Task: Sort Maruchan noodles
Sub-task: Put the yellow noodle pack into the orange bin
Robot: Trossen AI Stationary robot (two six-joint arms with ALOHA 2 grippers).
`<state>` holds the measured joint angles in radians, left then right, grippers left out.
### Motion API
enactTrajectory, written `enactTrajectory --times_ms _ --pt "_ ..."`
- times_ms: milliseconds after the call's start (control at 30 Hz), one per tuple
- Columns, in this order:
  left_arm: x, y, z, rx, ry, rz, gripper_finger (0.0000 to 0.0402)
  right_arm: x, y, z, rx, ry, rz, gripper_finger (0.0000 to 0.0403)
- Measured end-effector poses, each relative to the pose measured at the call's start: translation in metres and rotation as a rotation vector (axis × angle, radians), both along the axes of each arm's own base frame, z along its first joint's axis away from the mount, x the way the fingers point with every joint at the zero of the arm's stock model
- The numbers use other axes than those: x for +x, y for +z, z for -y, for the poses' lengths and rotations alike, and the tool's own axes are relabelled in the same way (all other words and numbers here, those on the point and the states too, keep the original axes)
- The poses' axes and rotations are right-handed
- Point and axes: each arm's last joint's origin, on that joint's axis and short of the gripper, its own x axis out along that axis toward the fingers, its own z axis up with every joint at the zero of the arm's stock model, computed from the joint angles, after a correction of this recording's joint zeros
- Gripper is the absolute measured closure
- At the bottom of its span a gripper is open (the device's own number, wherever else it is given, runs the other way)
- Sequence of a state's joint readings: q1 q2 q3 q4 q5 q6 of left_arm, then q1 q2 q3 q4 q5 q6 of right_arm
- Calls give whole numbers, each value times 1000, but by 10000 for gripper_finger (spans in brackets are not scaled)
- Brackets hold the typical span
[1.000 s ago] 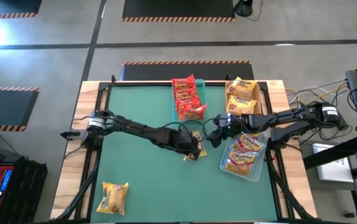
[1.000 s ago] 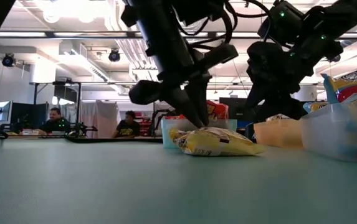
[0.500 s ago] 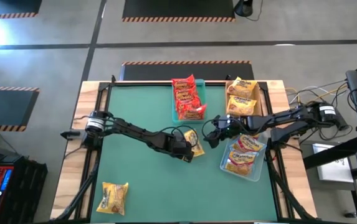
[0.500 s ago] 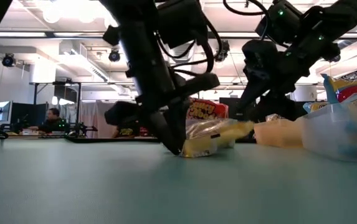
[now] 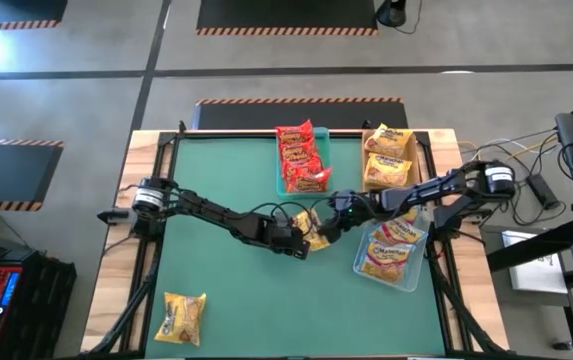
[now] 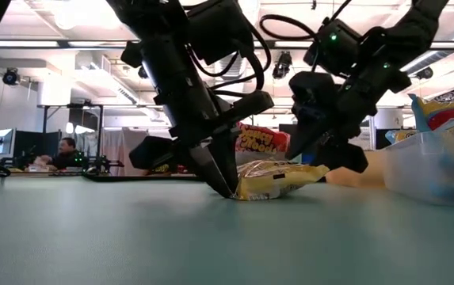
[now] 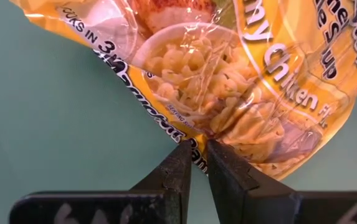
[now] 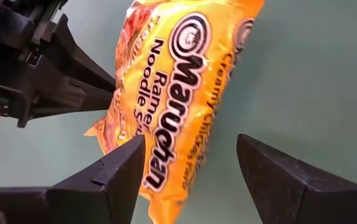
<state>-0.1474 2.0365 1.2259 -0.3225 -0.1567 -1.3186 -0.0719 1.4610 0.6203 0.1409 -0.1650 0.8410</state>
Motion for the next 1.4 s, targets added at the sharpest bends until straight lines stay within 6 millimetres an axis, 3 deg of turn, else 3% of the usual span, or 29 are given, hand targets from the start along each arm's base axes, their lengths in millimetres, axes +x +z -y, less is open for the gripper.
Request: enactTrajectory --times_ms 500,967,1200,1400 --pt "-1 -1 0 -3 -9 -8 365 38 -14 0 -6 138 27 143" --pt "3 3 0 40 0 9 365 38 -11 0 -32 160 63 206" --pt "3 21 7 32 -85 34 365 38 -8 0 -48 185 79 235" --pt "-15 47 13 24 -65 98 365 36 -4 -1 -66 227 87 254"
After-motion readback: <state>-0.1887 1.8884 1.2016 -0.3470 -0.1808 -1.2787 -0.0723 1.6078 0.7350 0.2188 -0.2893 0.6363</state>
